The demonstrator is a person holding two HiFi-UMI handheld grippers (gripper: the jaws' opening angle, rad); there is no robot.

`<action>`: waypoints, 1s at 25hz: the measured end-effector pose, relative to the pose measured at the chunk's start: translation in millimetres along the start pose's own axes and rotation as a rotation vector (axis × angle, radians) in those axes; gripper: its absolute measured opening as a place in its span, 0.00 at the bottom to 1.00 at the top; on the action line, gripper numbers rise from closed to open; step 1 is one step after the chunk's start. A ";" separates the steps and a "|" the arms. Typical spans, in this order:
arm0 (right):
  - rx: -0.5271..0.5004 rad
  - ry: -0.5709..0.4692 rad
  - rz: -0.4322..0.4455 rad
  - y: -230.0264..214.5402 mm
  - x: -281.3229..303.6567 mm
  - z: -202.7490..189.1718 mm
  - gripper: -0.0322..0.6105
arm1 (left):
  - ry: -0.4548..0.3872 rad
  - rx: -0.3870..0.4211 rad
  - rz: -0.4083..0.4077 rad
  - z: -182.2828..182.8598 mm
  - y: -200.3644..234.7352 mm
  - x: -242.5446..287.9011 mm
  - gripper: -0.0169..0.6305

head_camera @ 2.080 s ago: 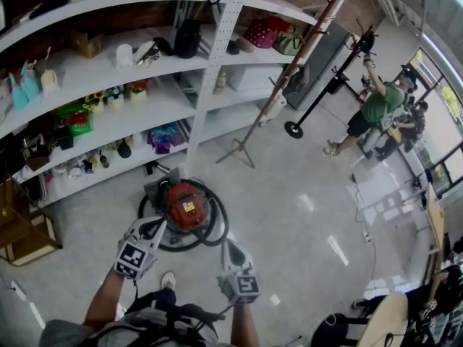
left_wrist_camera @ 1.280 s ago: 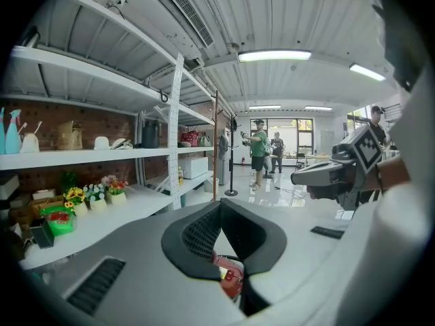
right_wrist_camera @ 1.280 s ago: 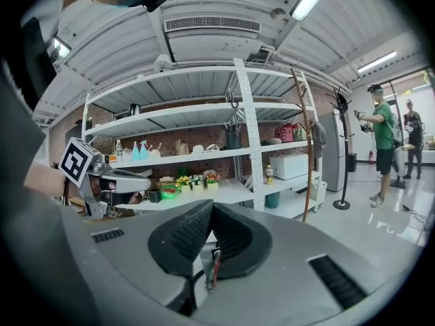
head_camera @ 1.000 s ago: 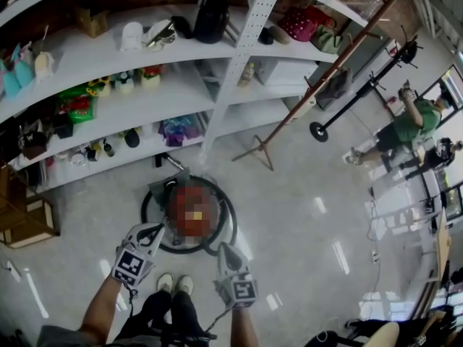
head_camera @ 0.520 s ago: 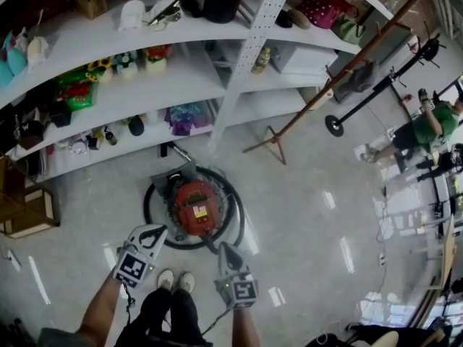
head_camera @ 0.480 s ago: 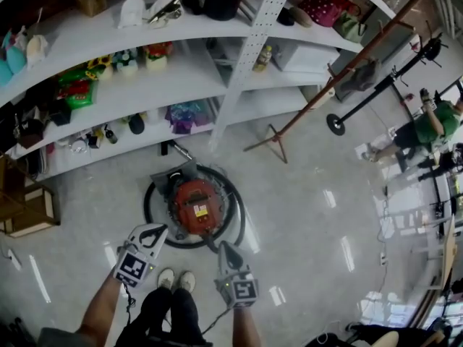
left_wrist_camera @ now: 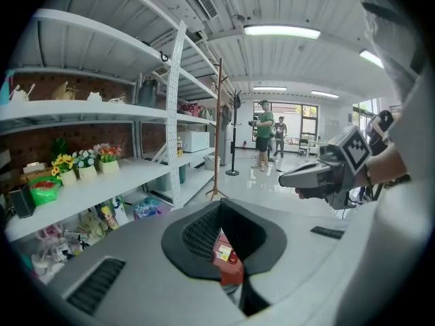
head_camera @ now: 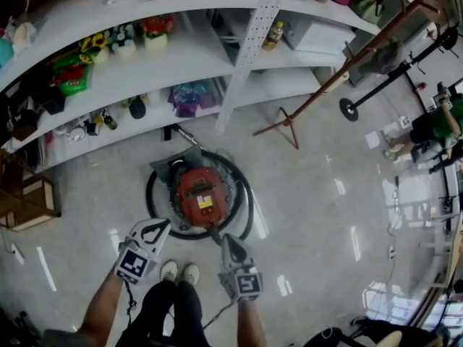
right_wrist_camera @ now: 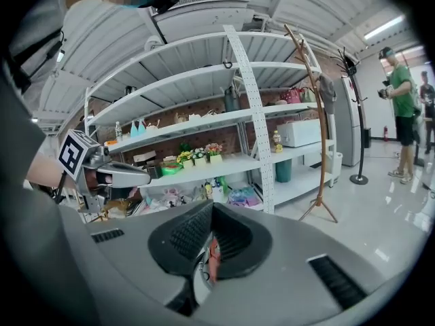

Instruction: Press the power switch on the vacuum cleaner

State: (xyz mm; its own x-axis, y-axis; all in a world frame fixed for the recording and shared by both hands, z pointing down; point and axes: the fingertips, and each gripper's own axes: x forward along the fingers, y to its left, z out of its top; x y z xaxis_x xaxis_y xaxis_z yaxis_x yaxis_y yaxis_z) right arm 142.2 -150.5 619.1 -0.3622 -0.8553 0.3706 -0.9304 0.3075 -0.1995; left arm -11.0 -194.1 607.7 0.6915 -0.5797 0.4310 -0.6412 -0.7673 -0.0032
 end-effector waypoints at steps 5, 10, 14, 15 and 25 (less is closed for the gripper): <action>0.026 0.019 0.001 -15.9 13.5 -25.9 0.07 | 0.026 -0.014 0.004 -25.5 0.9 17.5 0.04; 0.027 0.035 0.011 -27.8 28.9 -49.1 0.07 | 0.039 -0.023 0.008 -48.5 2.9 36.2 0.04; 0.024 0.041 0.033 -30.1 41.1 -62.8 0.07 | 0.034 -0.047 0.010 -63.2 6.4 48.8 0.04; 0.025 0.044 0.037 -30.4 44.0 -65.8 0.07 | 0.036 -0.050 0.013 -67.6 7.5 51.7 0.04; 0.024 0.052 0.063 -41.0 70.8 -94.1 0.07 | 0.052 -0.061 0.004 -104.4 7.9 78.6 0.04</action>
State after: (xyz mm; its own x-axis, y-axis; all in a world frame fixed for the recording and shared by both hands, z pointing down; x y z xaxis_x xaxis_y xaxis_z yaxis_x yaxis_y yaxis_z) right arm 149.3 -184.4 738.9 -0.4229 -0.8116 0.4031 -0.9043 0.3491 -0.2457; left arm 3.5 -217.2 735.8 0.6713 -0.5667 0.4777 -0.6643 -0.7458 0.0489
